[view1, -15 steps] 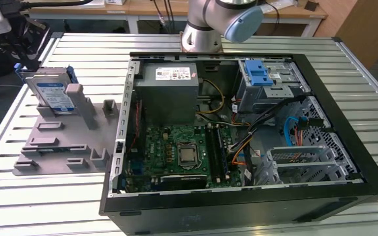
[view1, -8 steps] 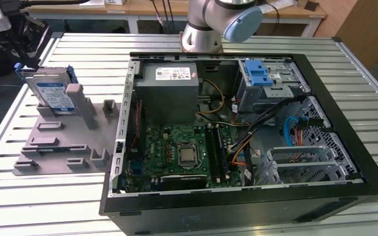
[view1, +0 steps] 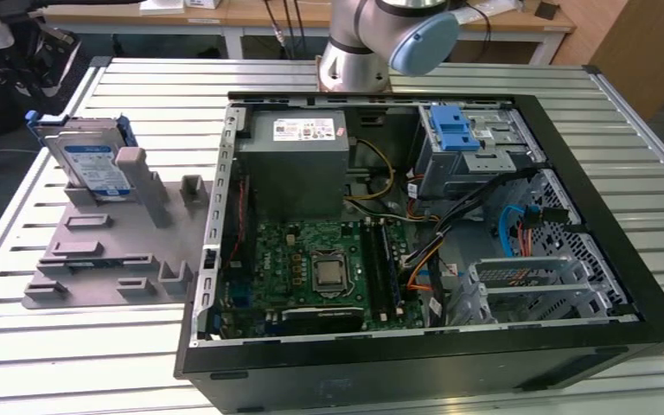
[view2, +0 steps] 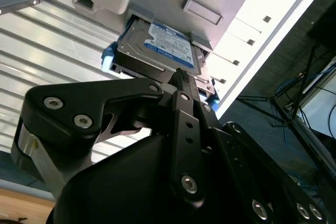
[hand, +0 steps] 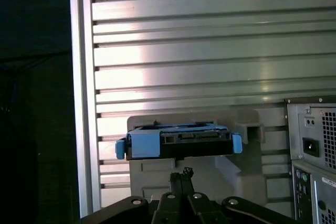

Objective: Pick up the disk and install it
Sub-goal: 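Reach for the disk, then pick up the disk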

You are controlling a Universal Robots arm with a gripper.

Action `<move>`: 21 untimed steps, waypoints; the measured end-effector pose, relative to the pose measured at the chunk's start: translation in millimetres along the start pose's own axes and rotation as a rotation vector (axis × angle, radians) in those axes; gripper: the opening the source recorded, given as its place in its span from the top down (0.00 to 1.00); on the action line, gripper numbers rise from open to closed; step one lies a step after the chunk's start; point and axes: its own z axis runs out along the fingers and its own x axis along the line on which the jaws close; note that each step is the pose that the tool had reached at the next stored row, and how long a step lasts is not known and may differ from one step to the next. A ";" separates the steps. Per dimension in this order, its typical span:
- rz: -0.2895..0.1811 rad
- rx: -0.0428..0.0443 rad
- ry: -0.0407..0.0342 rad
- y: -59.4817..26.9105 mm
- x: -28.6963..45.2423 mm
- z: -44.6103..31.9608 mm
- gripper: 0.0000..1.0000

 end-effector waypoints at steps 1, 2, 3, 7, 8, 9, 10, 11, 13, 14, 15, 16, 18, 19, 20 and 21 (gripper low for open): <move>0.000 0.0000 0.0000 0.1 1.6 0.2 0.89; 0.000 0.0000 0.0000 0.3 3.0 0.4 0.89; 0.000 0.0000 0.0001 0.6 4.0 0.7 0.89; 0.000 -0.0001 -0.0001 2.6 9.1 3.1 0.89; 0.000 -0.0001 -0.0001 3.5 10.5 3.6 0.89; 0.000 0.0000 0.0001 4.4 12.0 3.8 0.89; 0.000 -0.0001 0.0000 5.3 13.2 4.2 0.89; 0.000 0.0000 0.0001 6.2 14.4 4.5 0.89; 0.000 -0.0001 0.0001 7.4 16.3 4.9 0.89; 0.000 0.0000 0.0003 7.8 17.1 4.9 0.89; 0.000 0.0000 0.0003 7.9 17.5 5.0 0.89; 0.000 0.0000 0.0003 7.9 17.5 5.0 0.89; 0.000 0.0000 0.0002 7.9 17.6 5.0 0.89; 0.000 0.0000 0.0002 7.9 17.6 5.0 0.89; 0.000 0.0000 0.0003 7.9 17.7 5.0 0.89; -0.003 0.0000 0.0003 7.9 17.7 5.0 0.89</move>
